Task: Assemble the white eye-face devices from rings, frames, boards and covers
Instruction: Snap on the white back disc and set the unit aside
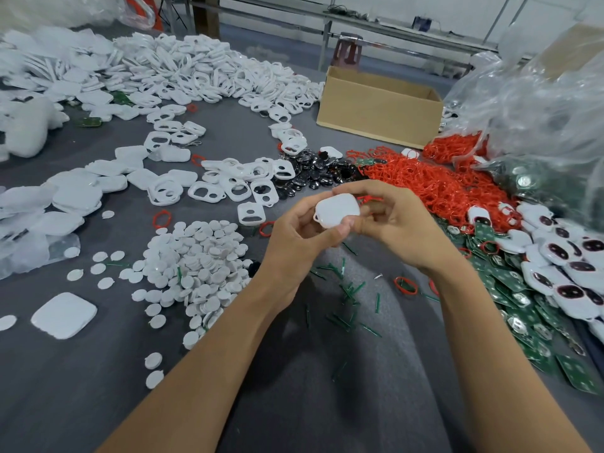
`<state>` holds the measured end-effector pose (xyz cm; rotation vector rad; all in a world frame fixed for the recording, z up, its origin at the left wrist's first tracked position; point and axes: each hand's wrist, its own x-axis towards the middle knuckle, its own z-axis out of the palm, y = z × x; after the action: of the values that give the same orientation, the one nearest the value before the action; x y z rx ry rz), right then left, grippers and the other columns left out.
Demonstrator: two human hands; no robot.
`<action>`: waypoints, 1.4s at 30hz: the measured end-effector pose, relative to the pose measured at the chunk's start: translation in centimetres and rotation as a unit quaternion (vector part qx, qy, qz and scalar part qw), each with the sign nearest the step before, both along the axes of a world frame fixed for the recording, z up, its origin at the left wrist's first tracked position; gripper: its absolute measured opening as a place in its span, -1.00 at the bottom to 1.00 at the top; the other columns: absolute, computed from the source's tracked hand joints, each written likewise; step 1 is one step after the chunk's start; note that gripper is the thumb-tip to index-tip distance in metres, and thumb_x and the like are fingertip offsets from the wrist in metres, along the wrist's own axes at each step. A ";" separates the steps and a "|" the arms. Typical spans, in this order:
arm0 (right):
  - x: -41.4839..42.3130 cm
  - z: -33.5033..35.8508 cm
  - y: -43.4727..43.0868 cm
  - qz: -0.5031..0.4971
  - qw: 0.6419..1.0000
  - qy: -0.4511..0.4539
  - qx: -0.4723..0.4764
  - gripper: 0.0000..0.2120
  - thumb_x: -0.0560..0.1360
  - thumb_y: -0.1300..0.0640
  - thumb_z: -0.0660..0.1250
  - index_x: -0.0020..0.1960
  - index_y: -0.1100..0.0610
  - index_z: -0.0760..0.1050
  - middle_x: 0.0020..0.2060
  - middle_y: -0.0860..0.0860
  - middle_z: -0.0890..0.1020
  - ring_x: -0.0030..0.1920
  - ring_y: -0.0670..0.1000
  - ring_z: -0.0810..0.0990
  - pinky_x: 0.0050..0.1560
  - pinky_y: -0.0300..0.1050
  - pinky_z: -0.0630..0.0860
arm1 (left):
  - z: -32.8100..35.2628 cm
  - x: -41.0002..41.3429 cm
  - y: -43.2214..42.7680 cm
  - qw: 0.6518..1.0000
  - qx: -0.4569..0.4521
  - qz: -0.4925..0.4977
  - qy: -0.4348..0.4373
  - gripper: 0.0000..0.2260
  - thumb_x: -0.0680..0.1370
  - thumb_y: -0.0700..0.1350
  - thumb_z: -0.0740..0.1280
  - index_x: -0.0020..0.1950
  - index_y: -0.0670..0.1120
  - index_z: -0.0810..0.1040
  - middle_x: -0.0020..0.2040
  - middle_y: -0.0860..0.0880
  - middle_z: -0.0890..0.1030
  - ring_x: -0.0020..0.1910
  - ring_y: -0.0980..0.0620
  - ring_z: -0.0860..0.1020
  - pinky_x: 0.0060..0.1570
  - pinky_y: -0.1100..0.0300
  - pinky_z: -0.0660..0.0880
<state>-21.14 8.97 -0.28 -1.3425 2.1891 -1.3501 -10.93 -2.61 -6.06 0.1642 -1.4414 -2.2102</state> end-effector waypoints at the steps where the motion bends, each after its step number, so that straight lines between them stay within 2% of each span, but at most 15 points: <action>1: 0.0 0.0 0.1 -0.008 1.000 0.008 -0.012 -0.67 0.41 0.34 0.46 0.15 0.18 0.58 0.04 0.17 0.61 -0.08 0.26 0.60 -0.02 0.24 0.55 | 0.0 0.0 -0.1 1.000 0.002 -0.005 0.012 -0.60 0.44 -0.30 0.45 0.25 -0.11 0.55 0.04 -0.04 0.67 -0.01 0.10 0.60 -0.10 0.29 0.54; 5: 0.2 0.5 0.2 -0.024 0.998 0.060 -0.021 -0.64 0.36 0.34 0.50 0.14 0.19 0.60 0.02 0.13 0.54 -0.06 0.08 0.57 -0.04 -0.01 0.58 | 0.1 0.1 -0.3 1.000 -0.015 0.002 0.018 -0.60 0.45 -0.30 0.45 0.27 -0.11 0.56 0.10 -0.12 0.66 -0.04 0.03 0.58 -0.08 0.23 0.55; 8: 0.3 1.1 0.3 -0.022 0.997 0.076 0.000 -0.63 0.33 0.37 0.52 0.11 0.22 0.57 -0.03 0.12 0.60 -0.12 0.05 0.60 -0.05 -0.01 0.59 | 0.1 0.1 -0.4 0.999 -0.033 0.011 0.010 -0.61 0.45 -0.33 0.43 0.25 -0.11 0.57 0.03 -0.03 0.68 -0.15 0.10 0.58 -0.12 0.23 0.57; 11: 0.1 1.5 0.6 -0.027 0.991 0.122 0.056 -0.64 0.29 0.29 0.57 0.05 0.19 0.58 -0.11 0.06 0.63 -0.17 0.06 0.63 -0.08 -0.05 0.59 | 0.1 0.1 -0.3 0.996 -0.087 0.018 0.003 -0.61 0.43 -0.35 0.46 0.23 -0.14 0.58 -0.06 0.02 0.68 -0.25 0.13 0.57 -0.18 0.25 0.57; 14: 0.1 1.6 0.7 -0.029 0.985 0.145 0.090 -0.63 0.26 0.27 0.59 0.01 0.18 0.56 -0.15 0.05 0.65 -0.20 0.08 0.66 -0.13 -0.13 0.59 | 0.0 0.1 -0.1 0.991 -0.133 0.025 -0.004 -0.61 0.40 -0.35 0.49 0.19 -0.10 0.59 -0.09 0.05 0.69 -0.20 0.17 0.61 -0.15 0.32 0.55; 16: 0.1 1.4 0.7 -0.028 0.985 0.139 0.095 -0.63 0.25 0.27 0.59 0.00 0.19 0.57 -0.17 0.05 0.66 -0.22 0.06 0.67 -0.13 -0.10 0.60 | -0.2 0.1 -0.2 0.988 -0.153 0.026 -0.011 -0.62 0.40 -0.31 0.51 0.16 -0.03 0.61 -0.05 0.09 0.70 -0.07 0.17 0.64 -0.06 0.30 0.55; 18: -0.1 1.3 0.9 -0.030 0.987 0.124 0.094 -0.64 0.24 0.27 0.60 -0.03 0.19 0.57 -0.19 0.05 0.67 -0.24 0.06 0.67 -0.13 0.01 0.62 | -0.4 0.1 -0.3 0.989 -0.146 0.013 -0.012 -0.65 0.42 -0.30 0.50 0.14 0.00 0.61 0.00 0.07 0.69 0.01 0.10 0.64 0.03 0.17 0.59; 21: -0.5 1.2 1.3 -0.019 0.992 0.076 0.101 -0.64 0.21 0.28 0.61 -0.07 0.21 0.55 -0.24 0.07 0.65 -0.28 0.08 0.64 -0.14 0.10 0.61 | -0.5 -0.1 -0.1 0.991 -0.135 -0.017 -0.017 -0.67 0.44 -0.30 0.47 0.16 -0.04 0.60 0.03 -0.04 0.69 0.00 0.07 0.64 0.09 0.05 0.60; 25: -1.2 0.7 1.8 0.015 0.989 0.040 0.140 -0.64 0.21 0.23 0.62 -0.10 0.23 0.52 -0.27 0.08 0.61 -0.32 0.04 0.56 -0.18 0.03 0.54 | -0.8 -0.2 0.3 0.986 -0.155 -0.048 -0.030 -0.69 0.46 -0.26 0.46 0.18 -0.07 0.59 -0.02 -0.06 0.70 -0.07 0.12 0.62 0.04 0.16 0.59; 30: -1.7 -0.4 2.2 0.047 0.986 -0.049 0.154 -0.67 0.26 0.26 0.59 -0.11 0.28 0.49 -0.35 0.05 0.51 -0.33 -0.01 0.44 -0.23 -0.03 0.40 | -0.8 0.1 0.4 0.978 -0.193 -0.072 -0.026 -0.77 0.47 -0.18 0.46 0.09 0.06 0.64 -0.03 -0.02 0.71 -0.06 0.12 0.63 0.08 0.18 0.57; 32: -1.7 -0.6 2.2 0.051 0.986 -0.063 0.143 -0.74 0.28 0.26 0.57 -0.20 0.22 0.48 -0.38 0.05 0.47 -0.33 0.00 0.39 -0.25 -0.06 0.34 | -0.8 0.0 0.4 0.980 -0.186 -0.071 -0.028 -0.78 0.47 -0.16 0.45 0.10 -0.03 0.65 -0.02 -0.09 0.70 -0.04 0.07 0.62 0.14 0.04 0.58; 35: -1.5 -0.8 1.8 0.039 0.992 -0.025 0.116 -0.74 0.31 0.22 0.56 -0.34 0.12 0.46 -0.41 0.05 0.44 -0.34 0.00 0.35 -0.26 -0.09 0.28 | -0.8 -0.1 0.2 0.988 -0.138 -0.057 -0.030 -0.82 0.47 -0.19 0.45 0.06 -0.08 0.64 -0.13 -0.09 0.68 -0.09 0.04 0.56 0.18 -0.15 0.53; 38: -1.3 -0.6 1.6 0.011 0.996 0.002 0.090 -0.73 0.25 0.22 0.60 -0.27 0.14 0.50 -0.38 0.01 0.51 -0.34 0.00 0.42 -0.25 -0.08 0.36 | -0.8 -0.3 0.1 0.990 -0.133 -0.042 -0.037 -0.75 0.48 -0.24 0.43 0.13 -0.03 0.62 -0.10 -0.05 0.68 -0.07 0.07 0.57 0.18 -0.03 0.55; 40: -1.1 -0.1 1.5 0.011 0.996 0.040 0.077 -0.65 0.24 0.25 0.61 -0.12 0.17 0.49 -0.26 -0.04 0.56 -0.26 -0.01 0.50 -0.23 -0.06 0.44 | -0.8 -0.4 0.2 0.989 -0.138 -0.028 -0.043 -0.69 0.49 -0.27 0.43 0.22 -0.09 0.59 0.00 -0.08 0.69 -0.03 0.10 0.60 0.16 0.08 0.55; 42: -0.8 0.2 1.3 0.035 0.995 0.069 0.068 -0.61 0.30 0.30 0.56 0.01 0.20 0.43 -0.14 0.00 0.57 -0.15 0.02 0.54 -0.16 -0.02 0.50 | -0.8 -0.4 0.1 0.989 -0.138 -0.014 -0.052 -0.62 0.48 -0.27 0.44 0.29 -0.13 0.55 0.08 -0.09 0.68 0.03 0.09 0.63 0.17 0.10 0.54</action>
<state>-21.91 10.28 -0.05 -1.4855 2.2524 -1.0908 -11.33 -2.46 -6.88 0.1663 -1.7986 -2.0222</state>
